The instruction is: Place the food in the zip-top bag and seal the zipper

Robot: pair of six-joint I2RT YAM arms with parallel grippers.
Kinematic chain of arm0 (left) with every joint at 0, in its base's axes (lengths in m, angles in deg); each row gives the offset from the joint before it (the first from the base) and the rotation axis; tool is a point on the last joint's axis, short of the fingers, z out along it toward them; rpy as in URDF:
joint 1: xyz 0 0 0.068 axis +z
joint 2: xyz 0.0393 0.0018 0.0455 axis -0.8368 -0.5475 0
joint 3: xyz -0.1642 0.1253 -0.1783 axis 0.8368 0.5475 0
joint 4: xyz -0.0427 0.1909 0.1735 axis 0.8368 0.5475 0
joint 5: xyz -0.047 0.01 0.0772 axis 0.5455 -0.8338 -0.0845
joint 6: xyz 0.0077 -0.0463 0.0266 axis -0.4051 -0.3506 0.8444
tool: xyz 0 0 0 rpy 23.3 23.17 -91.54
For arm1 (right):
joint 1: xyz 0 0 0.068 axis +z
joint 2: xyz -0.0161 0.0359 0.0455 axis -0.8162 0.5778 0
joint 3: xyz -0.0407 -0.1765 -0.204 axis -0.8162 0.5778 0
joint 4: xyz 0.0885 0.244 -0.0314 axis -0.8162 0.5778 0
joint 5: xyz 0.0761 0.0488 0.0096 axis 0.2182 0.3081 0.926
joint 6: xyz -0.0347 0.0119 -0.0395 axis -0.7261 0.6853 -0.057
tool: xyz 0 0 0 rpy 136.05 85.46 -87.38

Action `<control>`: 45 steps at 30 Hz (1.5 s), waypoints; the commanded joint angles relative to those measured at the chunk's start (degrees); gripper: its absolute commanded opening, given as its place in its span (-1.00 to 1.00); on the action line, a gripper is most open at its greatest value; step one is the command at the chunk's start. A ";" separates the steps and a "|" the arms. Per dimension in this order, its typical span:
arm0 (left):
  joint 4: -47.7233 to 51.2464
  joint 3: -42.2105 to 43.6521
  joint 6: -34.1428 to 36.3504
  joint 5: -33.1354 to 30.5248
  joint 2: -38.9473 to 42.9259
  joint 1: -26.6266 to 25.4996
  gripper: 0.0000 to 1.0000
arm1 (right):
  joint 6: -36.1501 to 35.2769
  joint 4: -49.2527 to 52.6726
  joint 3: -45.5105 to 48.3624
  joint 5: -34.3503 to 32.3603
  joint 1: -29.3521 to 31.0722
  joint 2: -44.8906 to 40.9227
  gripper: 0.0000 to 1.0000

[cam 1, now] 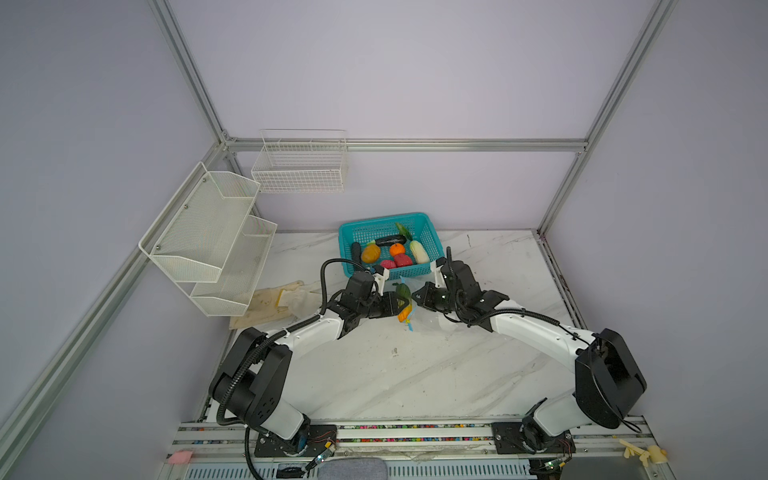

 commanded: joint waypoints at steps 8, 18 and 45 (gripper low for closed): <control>1.69 -4.38 0.05 1.64 -0.20 -0.66 -0.42 | -8.12 -3.88 0.59 -4.89 3.81 -1.33 -1.00; 1.91 -4.59 -2.77 1.53 -0.84 -0.65 -0.43 | -10.03 -7.62 4.67 -6.51 4.78 -2.49 -1.00; 5.14 -8.22 -2.01 0.51 -0.37 -0.74 0.25 | -0.41 1.13 2.40 -11.80 4.74 -1.09 -1.00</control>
